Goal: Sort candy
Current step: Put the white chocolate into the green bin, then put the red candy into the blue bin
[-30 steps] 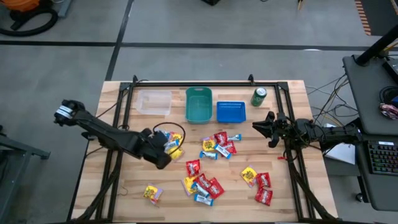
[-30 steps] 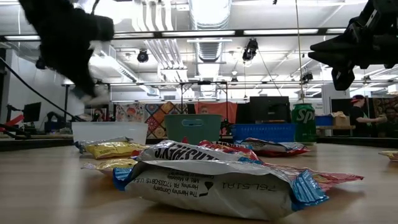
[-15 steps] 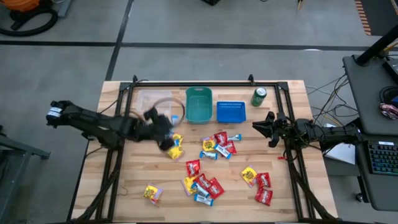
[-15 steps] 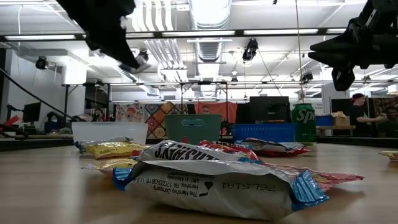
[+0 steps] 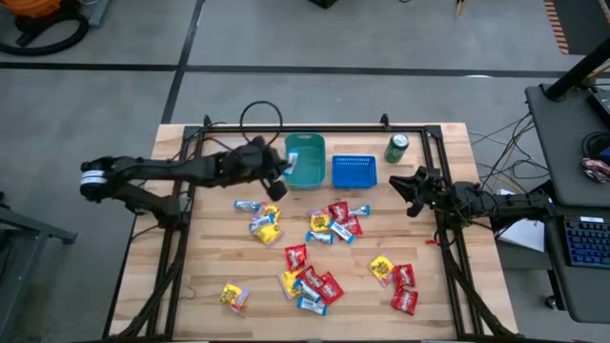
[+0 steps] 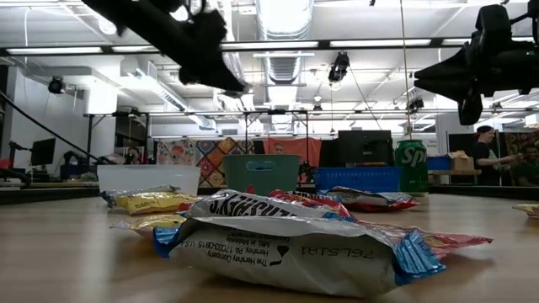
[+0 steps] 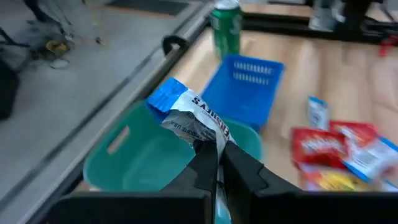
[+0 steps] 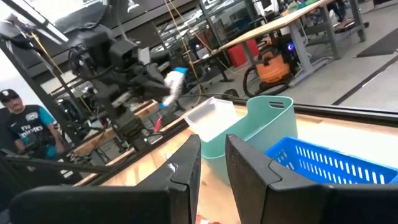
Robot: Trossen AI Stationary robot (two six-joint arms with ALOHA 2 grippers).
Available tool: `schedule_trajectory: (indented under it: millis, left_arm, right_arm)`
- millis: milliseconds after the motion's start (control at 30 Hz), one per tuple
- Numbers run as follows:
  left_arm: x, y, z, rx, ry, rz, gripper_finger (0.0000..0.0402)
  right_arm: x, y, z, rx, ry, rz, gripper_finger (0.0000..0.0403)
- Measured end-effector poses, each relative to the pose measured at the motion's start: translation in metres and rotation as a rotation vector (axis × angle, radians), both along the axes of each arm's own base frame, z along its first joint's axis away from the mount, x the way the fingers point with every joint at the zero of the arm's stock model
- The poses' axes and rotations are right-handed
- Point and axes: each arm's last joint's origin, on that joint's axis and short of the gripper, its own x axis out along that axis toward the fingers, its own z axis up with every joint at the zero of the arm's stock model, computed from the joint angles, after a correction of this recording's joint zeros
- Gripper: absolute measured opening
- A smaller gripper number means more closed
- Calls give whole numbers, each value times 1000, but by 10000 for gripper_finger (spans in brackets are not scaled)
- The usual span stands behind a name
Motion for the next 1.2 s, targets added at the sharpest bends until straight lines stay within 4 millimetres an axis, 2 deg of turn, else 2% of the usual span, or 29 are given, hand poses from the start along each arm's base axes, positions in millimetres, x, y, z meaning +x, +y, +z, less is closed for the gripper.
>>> schedule_trajectory:
  millis: [200,400,500,633,900,1067,1200]
  left_arm:
    - [27,31,-34,11,-1,71,0]
    - [40,53,-68,-68,64,153,2]
    - [43,59,-76,-81,79,173,15]
    - [45,61,-76,-80,89,173,43]
    - [41,58,-62,-97,75,157,103]
    - [41,41,-20,-237,-71,-66,111]
    - [32,22,4,-289,-143,-142,106]
  right_arm:
    - [0,0,0,0,0,0,68]
    - [0,0,0,3,-1,4,68]
    - [0,1,0,24,-10,22,69]
    - [1,2,0,35,-13,64,88]
    - [0,1,4,78,-38,35,117]
    - [-4,1,29,199,-141,60,108]
    - [-2,3,46,226,-124,134,98]
